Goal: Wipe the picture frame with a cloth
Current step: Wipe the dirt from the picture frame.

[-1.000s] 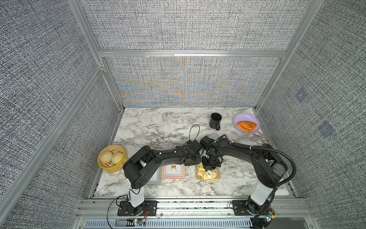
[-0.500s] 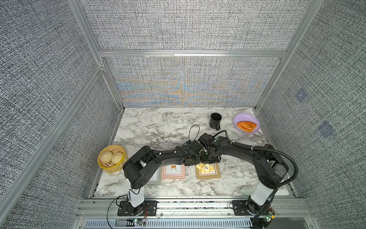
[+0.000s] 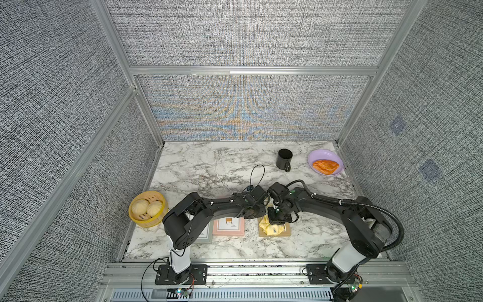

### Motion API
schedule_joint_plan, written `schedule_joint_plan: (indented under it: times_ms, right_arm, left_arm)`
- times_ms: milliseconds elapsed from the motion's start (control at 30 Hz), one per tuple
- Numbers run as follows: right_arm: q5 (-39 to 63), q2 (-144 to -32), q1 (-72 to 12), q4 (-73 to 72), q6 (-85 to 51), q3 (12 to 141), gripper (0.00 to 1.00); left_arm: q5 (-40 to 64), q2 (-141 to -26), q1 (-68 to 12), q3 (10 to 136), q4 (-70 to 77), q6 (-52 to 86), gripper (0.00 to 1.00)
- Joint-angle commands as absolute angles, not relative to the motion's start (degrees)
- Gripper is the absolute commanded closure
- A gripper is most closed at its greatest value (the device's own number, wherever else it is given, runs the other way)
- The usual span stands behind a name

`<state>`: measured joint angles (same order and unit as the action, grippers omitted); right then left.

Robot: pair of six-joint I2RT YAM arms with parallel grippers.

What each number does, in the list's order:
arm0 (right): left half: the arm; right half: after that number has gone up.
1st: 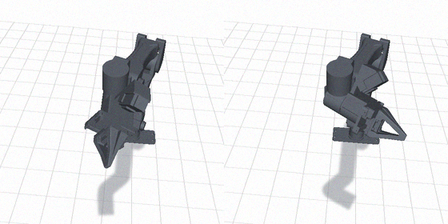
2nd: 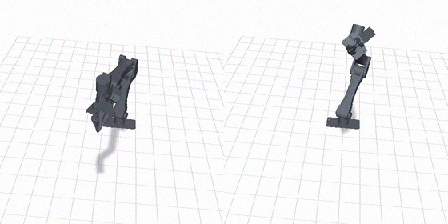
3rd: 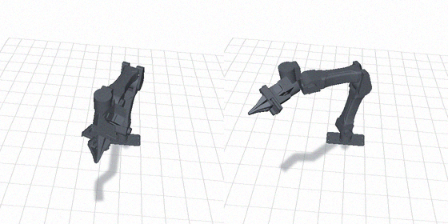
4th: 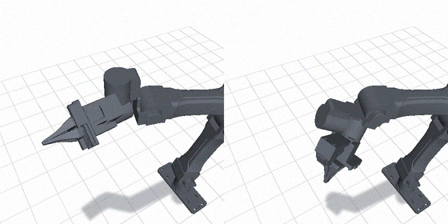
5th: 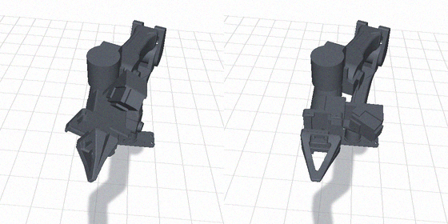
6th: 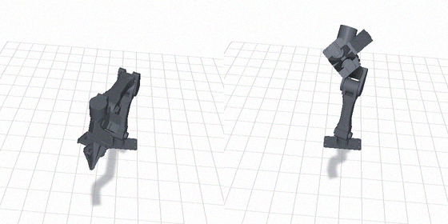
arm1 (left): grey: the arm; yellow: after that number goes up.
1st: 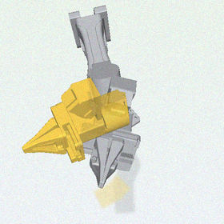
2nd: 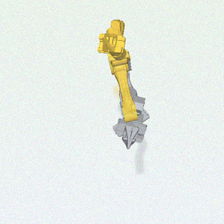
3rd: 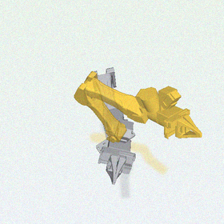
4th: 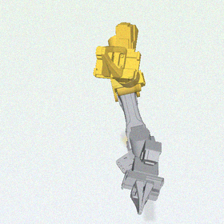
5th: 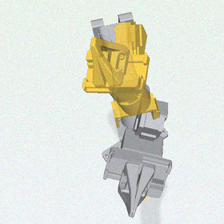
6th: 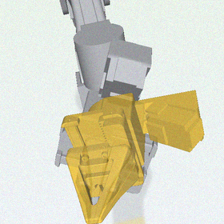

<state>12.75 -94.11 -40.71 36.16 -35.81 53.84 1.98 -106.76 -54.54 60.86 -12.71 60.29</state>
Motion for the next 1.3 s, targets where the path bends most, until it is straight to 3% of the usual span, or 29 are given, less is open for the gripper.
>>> schedule_joint_plan:
  times_ms: [0, 267, 467, 733, 933, 1033, 1267]
  right_arm:
    - [13.1, -94.2, -39.1, 45.4, -35.6, 52.3, 1.00]
    - [27.1, -96.8, -39.8, 31.2, -40.8, 54.1, 1.00]
    - [29.8, -98.8, -39.9, 29.1, -41.5, 53.6, 1.00]
    - [7.9, -97.2, -37.6, 48.0, -35.3, 55.1, 1.00]
    - [-0.3, -95.5, -36.5, 52.5, -35.0, 56.2, 1.00]
    - [2.2, -94.8, -36.7, 50.0, -35.2, 56.0, 1.00]
    - [18.4, -95.7, -40.2, 39.1, -36.1, 56.5, 1.00]
  left_arm:
    - [4.0, -108.2, -54.4, 60.7, -17.1, 61.1, 0.95]
    - [4.2, -108.3, -54.3, 61.1, -17.6, 60.9, 0.95]
    - [4.1, -108.5, -54.3, 61.2, -17.7, 61.0, 0.95]
    - [3.5, -108.1, -54.1, 60.9, -17.9, 61.0, 0.95]
    - [3.6, -107.9, -53.9, 60.7, -18.1, 61.0, 0.95]
    - [3.6, -107.8, -53.9, 60.8, -18.2, 60.8, 0.95]
    - [3.9, -108.2, -53.8, 61.0, -18.1, 60.8, 0.95]
